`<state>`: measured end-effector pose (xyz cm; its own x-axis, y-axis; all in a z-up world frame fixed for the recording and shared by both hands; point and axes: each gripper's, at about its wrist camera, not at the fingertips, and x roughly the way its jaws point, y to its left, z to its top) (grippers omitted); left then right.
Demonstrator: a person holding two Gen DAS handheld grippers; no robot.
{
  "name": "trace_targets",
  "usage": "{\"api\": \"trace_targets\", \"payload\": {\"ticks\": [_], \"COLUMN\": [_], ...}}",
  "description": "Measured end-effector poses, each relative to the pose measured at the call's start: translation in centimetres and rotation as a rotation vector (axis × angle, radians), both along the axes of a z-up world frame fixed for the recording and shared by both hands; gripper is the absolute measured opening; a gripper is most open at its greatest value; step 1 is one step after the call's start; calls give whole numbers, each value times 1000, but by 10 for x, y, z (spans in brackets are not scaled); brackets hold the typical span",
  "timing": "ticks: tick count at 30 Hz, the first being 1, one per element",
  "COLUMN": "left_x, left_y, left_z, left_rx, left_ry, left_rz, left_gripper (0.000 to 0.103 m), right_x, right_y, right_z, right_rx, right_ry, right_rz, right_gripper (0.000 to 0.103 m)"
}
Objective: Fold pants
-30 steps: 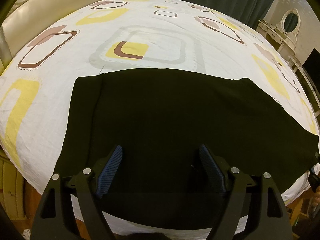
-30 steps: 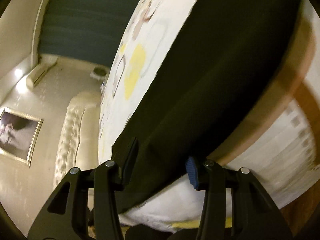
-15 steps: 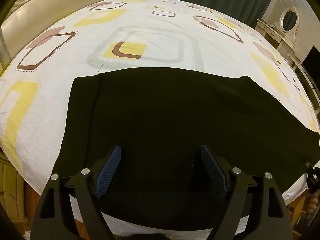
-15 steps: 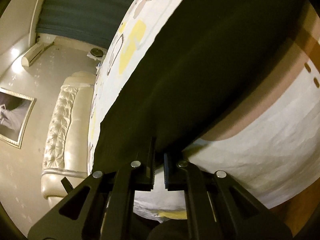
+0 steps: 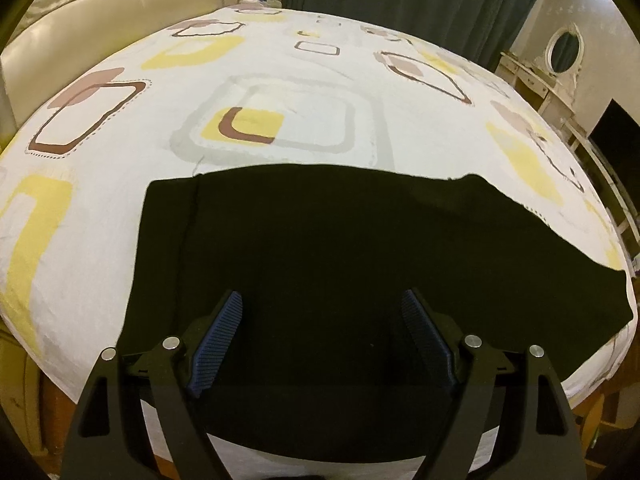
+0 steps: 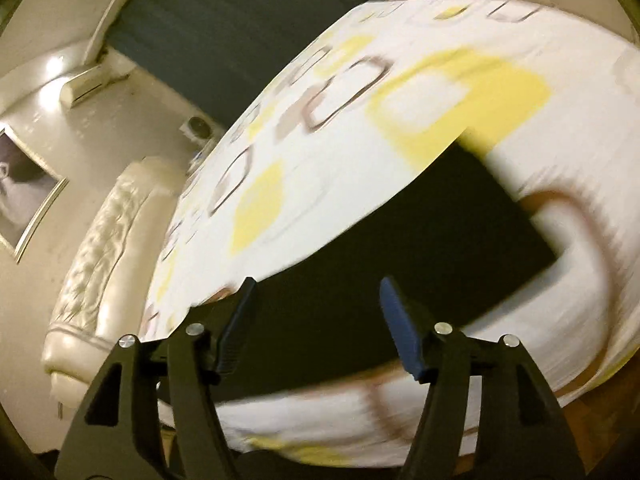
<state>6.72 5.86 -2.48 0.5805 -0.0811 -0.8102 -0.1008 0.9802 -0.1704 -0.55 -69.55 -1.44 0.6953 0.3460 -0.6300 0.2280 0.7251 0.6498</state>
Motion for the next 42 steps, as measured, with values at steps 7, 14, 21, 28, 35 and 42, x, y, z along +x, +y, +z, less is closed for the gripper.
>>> {"api": "trace_targets", "payload": {"ticks": [7,14,21,28,35,42], "left_x": [-2,-2,-1,-3,-8,-13], "left_y": [8,18,15,18,15,5], "left_z": [1,-6,-11,-6,4,9], "left_rx": [18,23,41,36,34,57], "left_ry": [-28,-1,17,22,22,17], "left_rz": [3,36,23,36,30,12], "left_gripper": [81,81,81,81,81,81], "right_x": [29,57,77,77,65,56], "right_y": [-62,-42,-5,15,30,95], "right_z": [-58,-79,-73,-47,15,74], "right_rx": [39,-30,-74,-122,-78,-71], "right_ry": [182,220,290,263,122,-19], "right_rz": [-32,61,221,208,136,208], "right_gripper": [63,86,34,20,19,19]}}
